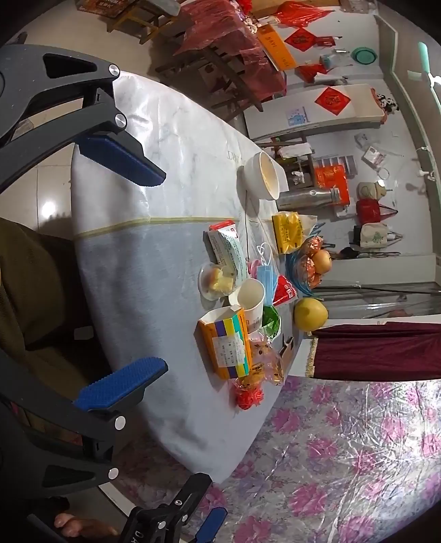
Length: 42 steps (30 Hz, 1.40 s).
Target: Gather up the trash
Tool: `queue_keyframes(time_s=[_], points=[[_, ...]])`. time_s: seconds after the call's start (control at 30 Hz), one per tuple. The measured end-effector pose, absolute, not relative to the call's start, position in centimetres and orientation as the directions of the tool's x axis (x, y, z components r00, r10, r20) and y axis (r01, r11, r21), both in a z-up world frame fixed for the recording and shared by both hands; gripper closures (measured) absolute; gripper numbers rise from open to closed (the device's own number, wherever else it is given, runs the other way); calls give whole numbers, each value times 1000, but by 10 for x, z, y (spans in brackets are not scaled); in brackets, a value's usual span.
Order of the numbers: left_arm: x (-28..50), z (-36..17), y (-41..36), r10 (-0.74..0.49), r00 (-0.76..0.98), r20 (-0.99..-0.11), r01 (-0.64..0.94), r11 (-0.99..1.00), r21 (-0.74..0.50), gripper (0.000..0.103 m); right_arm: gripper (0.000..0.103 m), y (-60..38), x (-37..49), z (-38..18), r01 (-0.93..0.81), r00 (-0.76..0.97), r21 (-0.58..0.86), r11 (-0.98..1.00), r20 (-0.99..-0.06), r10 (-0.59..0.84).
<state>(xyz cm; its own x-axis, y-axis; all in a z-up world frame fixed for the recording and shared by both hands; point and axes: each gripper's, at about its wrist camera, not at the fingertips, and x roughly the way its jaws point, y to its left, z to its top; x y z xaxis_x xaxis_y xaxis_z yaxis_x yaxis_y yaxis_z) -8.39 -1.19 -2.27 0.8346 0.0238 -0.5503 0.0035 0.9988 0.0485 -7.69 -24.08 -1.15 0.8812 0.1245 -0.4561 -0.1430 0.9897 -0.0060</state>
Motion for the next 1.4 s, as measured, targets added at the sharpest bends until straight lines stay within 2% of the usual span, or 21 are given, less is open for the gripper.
queue_keyframes(time_s=[1.4], points=[[-84,-29,-11,27,829,-559,-1,999,46,6,5,-236,-80,-11,-160,883,-15,987,-449,136]])
